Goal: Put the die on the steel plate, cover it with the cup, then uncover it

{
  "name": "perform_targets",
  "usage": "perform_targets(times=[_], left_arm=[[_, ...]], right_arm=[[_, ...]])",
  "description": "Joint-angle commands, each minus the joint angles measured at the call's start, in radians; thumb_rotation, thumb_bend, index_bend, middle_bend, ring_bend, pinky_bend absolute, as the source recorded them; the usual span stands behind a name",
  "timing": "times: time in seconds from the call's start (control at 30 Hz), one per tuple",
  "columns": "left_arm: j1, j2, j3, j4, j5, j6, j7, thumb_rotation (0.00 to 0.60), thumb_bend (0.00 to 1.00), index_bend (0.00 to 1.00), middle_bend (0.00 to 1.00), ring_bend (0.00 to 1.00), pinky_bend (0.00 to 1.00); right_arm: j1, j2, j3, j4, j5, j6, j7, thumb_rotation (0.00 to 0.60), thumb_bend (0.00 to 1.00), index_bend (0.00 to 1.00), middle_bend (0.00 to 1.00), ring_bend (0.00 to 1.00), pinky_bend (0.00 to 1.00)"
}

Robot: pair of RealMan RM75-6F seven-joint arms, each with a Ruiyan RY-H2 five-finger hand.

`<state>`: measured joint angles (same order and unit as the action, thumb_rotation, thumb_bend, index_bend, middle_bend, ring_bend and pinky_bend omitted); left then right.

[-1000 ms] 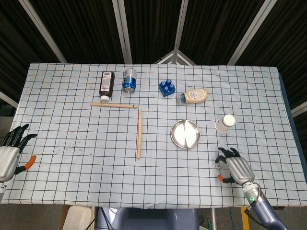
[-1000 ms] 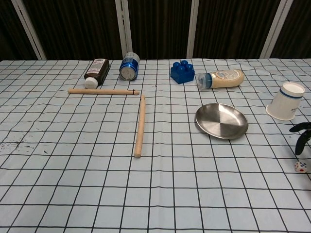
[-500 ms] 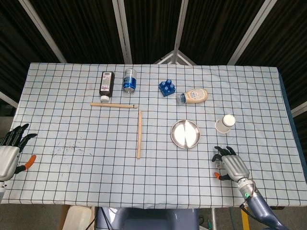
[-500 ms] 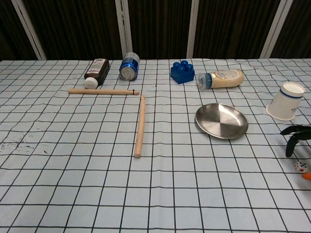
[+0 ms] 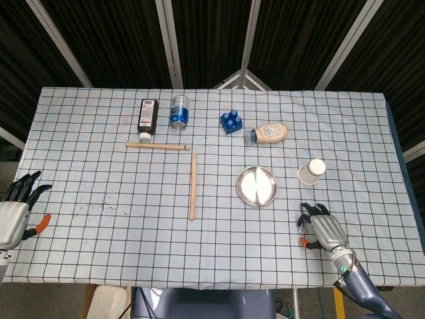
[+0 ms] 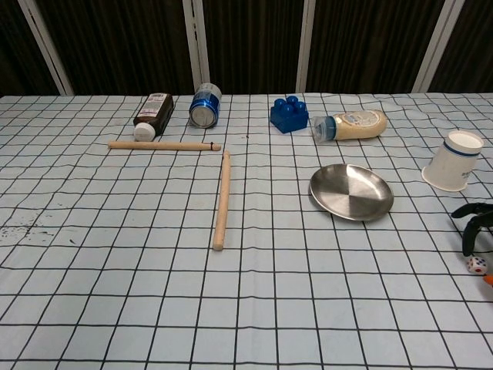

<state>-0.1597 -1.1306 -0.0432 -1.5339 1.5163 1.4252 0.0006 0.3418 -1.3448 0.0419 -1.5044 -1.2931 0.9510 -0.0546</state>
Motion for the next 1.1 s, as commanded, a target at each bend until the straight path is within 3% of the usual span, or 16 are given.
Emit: perform_targets(times=[0.03, 1.1], left_arm=[[-0.001, -0.002, 0.001, -0.001, 0.000, -0.001, 0.005, 0.600, 0.47, 0.20, 0.00, 0.00, 0.10], [-0.006, -0.011, 0.000, 0.000, -0.012, -0.008, 0.028, 0.600, 0.47, 0.21, 0.00, 0.00, 0.10]], right_arm=[[0.001, -0.002, -0.002, 0.004, -0.002, 0.000, 0.005, 0.600, 0.33, 0.45, 0.12, 0.15, 0.00], [0.025, -0.027, -0.005, 0.054, 0.009, -0.016, 0.022, 0.600, 0.35, 0.50, 0.12, 0.15, 0.00]])
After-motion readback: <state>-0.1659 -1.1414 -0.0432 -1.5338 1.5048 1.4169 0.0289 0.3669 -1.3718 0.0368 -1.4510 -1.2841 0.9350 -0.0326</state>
